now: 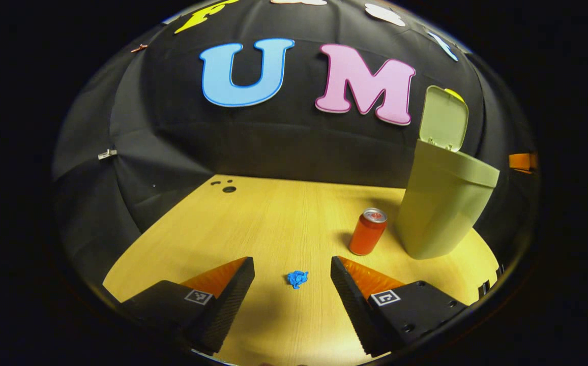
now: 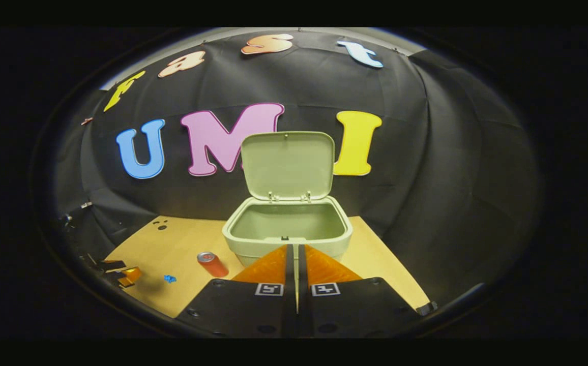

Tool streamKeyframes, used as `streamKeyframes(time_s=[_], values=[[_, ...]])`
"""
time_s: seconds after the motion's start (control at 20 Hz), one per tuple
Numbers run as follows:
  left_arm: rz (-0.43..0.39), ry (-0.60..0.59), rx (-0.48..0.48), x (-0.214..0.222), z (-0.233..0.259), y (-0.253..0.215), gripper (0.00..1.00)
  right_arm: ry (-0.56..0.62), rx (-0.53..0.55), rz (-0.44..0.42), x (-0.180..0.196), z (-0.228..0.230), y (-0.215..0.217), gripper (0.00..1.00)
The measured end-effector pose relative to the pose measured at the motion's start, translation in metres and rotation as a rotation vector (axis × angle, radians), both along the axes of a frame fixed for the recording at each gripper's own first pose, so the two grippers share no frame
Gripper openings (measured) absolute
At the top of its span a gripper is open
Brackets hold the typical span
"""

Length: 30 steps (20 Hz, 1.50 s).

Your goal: Press the lid of the desktop garbage bin to open it, pick up the crumpled paper on the desktop and throw it into the bin, then pick up the pop can on the desktop and drop it into the bin, and finally close the garbage bin lid.

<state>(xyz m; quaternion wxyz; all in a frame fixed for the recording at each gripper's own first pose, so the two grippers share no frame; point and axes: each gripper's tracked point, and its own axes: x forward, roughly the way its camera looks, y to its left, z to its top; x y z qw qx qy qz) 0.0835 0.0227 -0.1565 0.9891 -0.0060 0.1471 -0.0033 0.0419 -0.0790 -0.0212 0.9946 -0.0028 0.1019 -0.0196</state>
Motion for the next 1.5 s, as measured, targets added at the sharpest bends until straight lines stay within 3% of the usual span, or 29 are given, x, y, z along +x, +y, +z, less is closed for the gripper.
streamKeyframes(time_s=[0.15,0.25,0.4,0.45,0.9,1.3,1.35,1.5], values=[[-0.006,0.057,0.0,0.022,-0.027,-0.003,0.97,0.034,0.019,-0.011,-0.006,-0.012,-0.007,0.15],[-0.009,0.091,-0.002,0.034,-0.04,-0.004,0.97,0.048,0.02,-0.02,-0.007,-0.018,-0.013,0.29],[-0.013,0.146,-0.002,0.049,-0.065,-0.007,0.97,0.065,0.034,-0.016,-0.01,-0.025,-0.014,0.72],[-0.017,0.166,-0.001,0.053,-0.073,-0.009,0.97,0.075,0.031,-0.018,-0.009,-0.03,-0.016,0.96],[0.005,0.249,0.029,0.078,-0.115,-0.013,0.96,0.157,0.026,-0.008,-0.001,-0.055,-0.014,0.99],[-0.017,0.253,0.074,0.082,-0.122,-0.018,0.7,0.202,0.051,0.005,0.0,-0.075,-0.008,0.99],[-0.015,0.254,0.08,0.082,-0.122,-0.019,0.53,0.203,0.052,0.006,-0.001,-0.077,-0.007,0.99],[-0.018,0.257,0.093,0.081,-0.121,-0.021,0.43,0.208,0.054,0.021,-0.005,-0.081,-0.002,0.99]])
